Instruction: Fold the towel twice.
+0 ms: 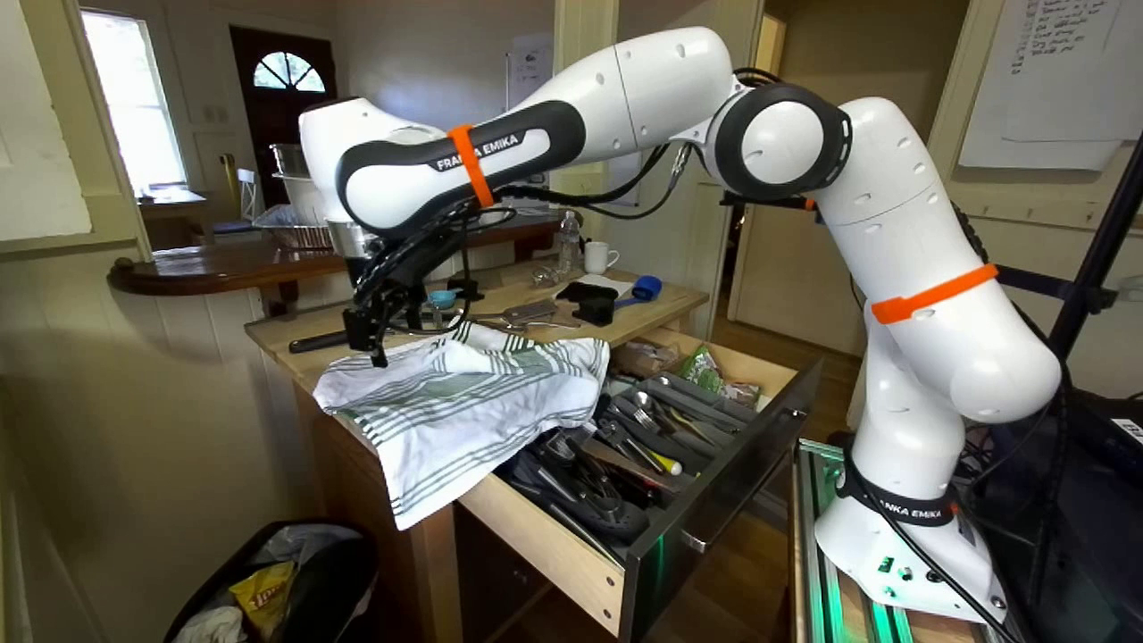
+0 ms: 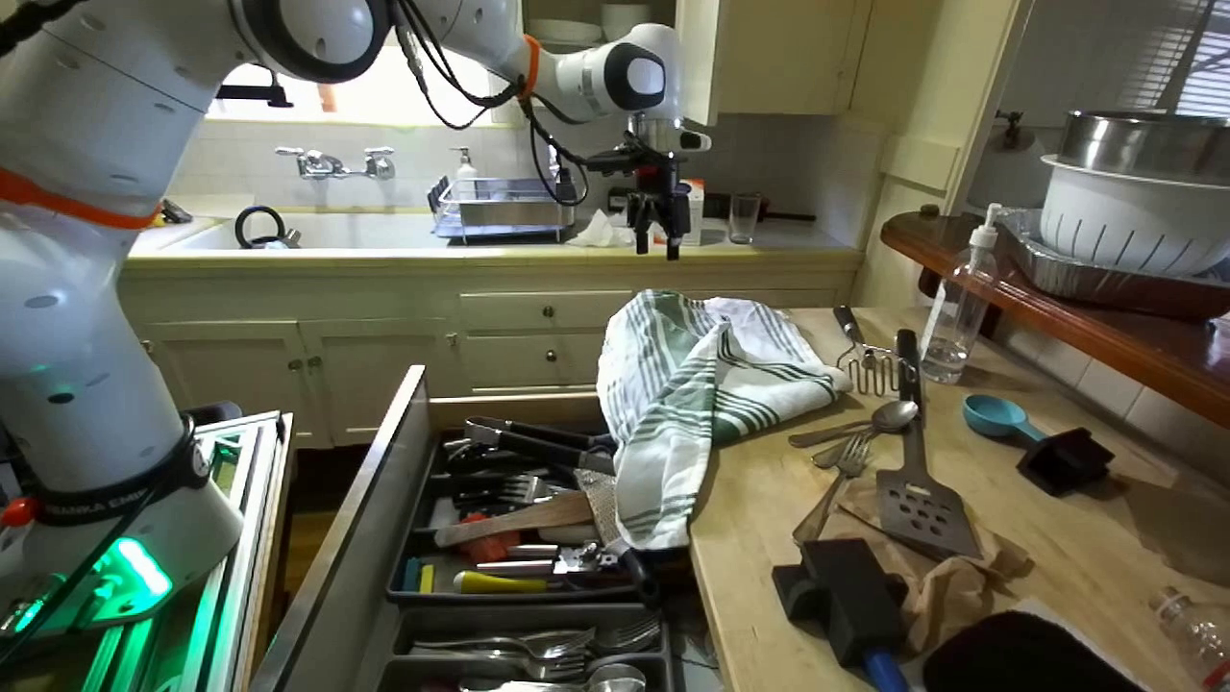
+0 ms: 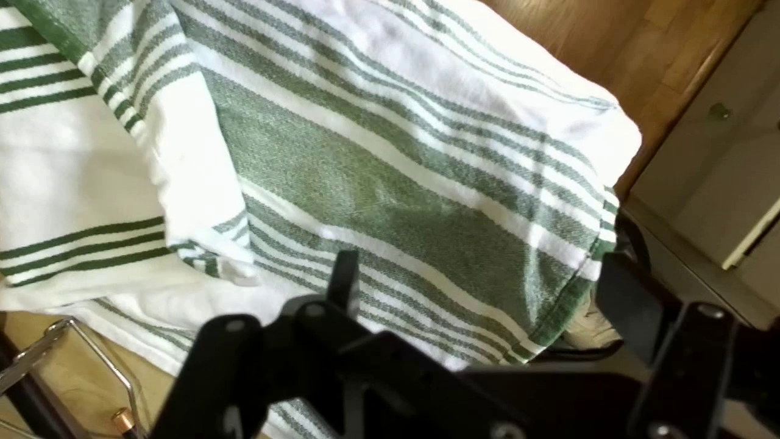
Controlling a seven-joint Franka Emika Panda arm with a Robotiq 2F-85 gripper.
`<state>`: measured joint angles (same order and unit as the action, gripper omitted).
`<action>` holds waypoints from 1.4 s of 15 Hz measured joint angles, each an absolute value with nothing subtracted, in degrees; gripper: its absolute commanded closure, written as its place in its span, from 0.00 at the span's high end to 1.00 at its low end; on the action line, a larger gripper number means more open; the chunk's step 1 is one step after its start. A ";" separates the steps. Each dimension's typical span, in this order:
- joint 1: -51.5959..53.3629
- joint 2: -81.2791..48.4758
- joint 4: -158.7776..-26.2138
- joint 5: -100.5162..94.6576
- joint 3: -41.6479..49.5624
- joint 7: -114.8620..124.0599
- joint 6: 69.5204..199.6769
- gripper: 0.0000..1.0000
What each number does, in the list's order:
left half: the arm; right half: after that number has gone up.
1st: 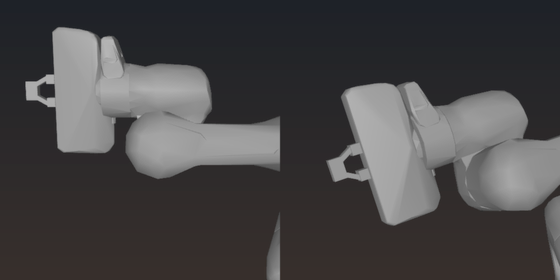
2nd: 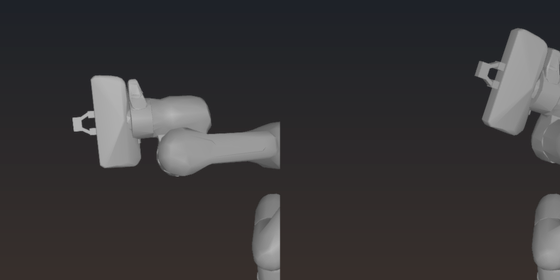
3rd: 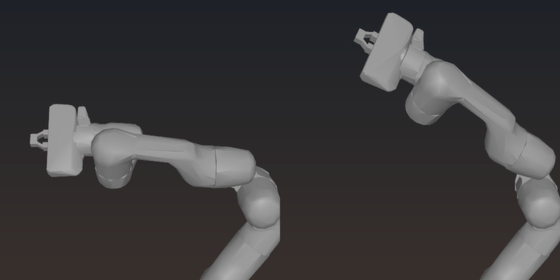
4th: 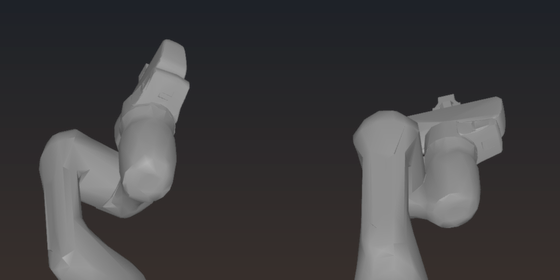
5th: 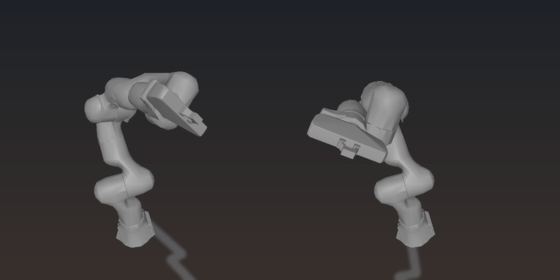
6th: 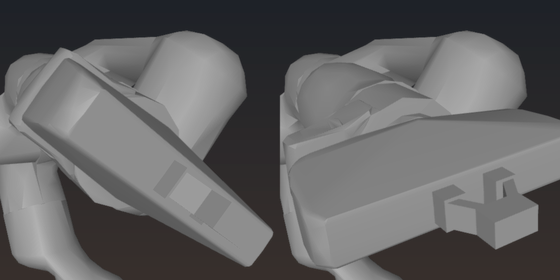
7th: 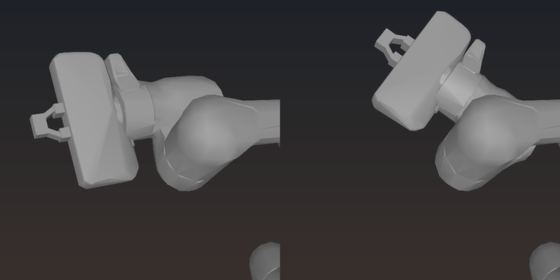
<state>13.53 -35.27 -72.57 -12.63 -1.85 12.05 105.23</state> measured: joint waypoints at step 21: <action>20.06 -50.94 -57.54 -13.48 2.11 26.58 104.60 1.00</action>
<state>20.06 -50.94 -57.54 -13.48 2.11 26.58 104.60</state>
